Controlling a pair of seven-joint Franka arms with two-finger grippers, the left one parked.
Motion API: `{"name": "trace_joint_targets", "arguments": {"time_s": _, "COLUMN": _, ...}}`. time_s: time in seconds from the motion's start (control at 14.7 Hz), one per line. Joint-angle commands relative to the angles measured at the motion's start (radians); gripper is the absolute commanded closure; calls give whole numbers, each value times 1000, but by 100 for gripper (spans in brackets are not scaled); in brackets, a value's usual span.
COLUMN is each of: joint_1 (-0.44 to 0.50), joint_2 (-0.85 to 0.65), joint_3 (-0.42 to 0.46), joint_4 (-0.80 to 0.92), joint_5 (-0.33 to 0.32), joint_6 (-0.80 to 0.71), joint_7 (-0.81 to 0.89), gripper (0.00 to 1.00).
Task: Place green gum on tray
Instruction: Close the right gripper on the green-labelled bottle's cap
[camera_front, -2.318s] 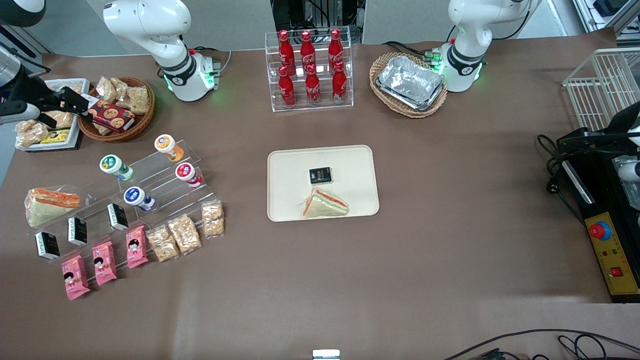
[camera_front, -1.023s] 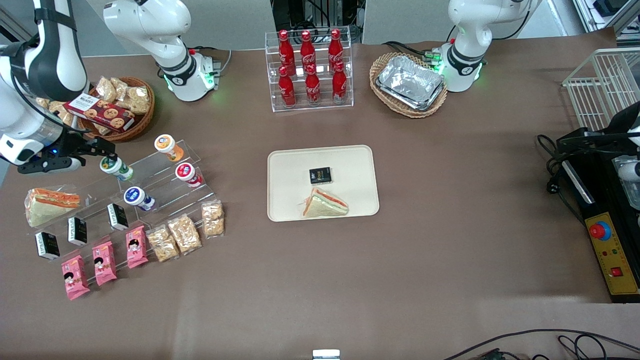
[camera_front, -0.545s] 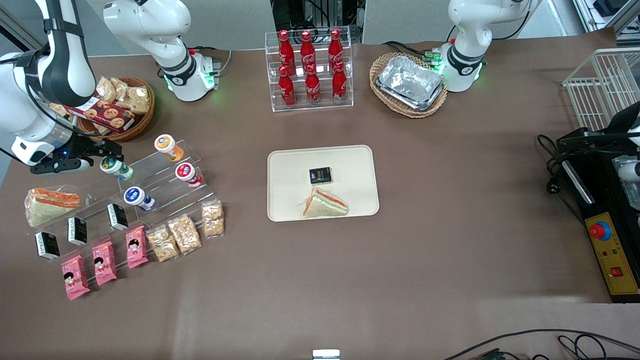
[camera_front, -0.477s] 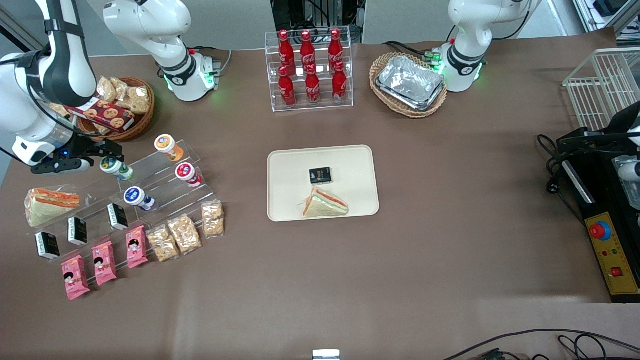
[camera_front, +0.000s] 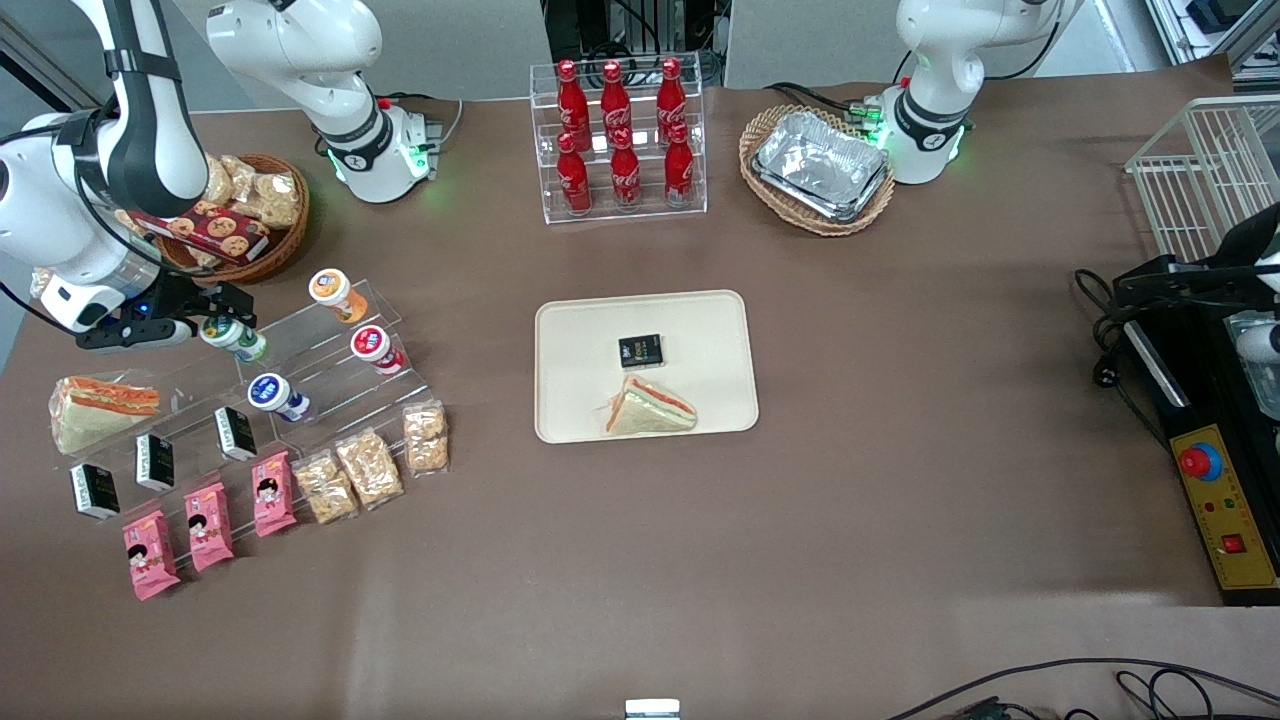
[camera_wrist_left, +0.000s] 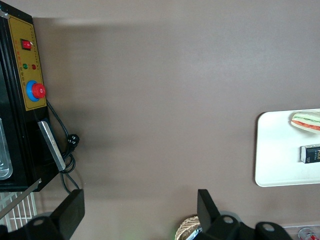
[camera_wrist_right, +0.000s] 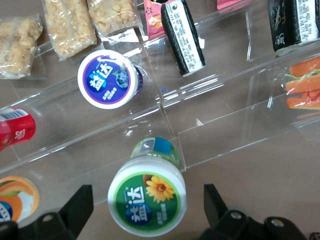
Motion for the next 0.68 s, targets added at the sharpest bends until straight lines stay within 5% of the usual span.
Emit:
{"name": "trace_joint_targets", "arguments": {"time_s": 0.0, "joint_1": -3, "joint_2": 4, "joint_3": -1, "joint_4": -8, "joint_5": -15, "joint_6": 27, "joint_7": -10, "gripper": 13}}
{"name": "trace_joint_targets", "arguments": {"time_s": 0.2, "joint_1": -3, "joint_2": 4, "joint_3": -1, "joint_4": -8, "joint_5": -15, "joint_6": 27, "joint_7": -10, "gripper": 29}}
{"name": "trace_joint_targets", "arguments": {"time_s": 0.61, "joint_1": -3, "joint_2": 7, "joint_3": -1, "joint_4": -8, "joint_5": -15, "joint_6": 26, "joint_7": -10, "gripper": 97}}
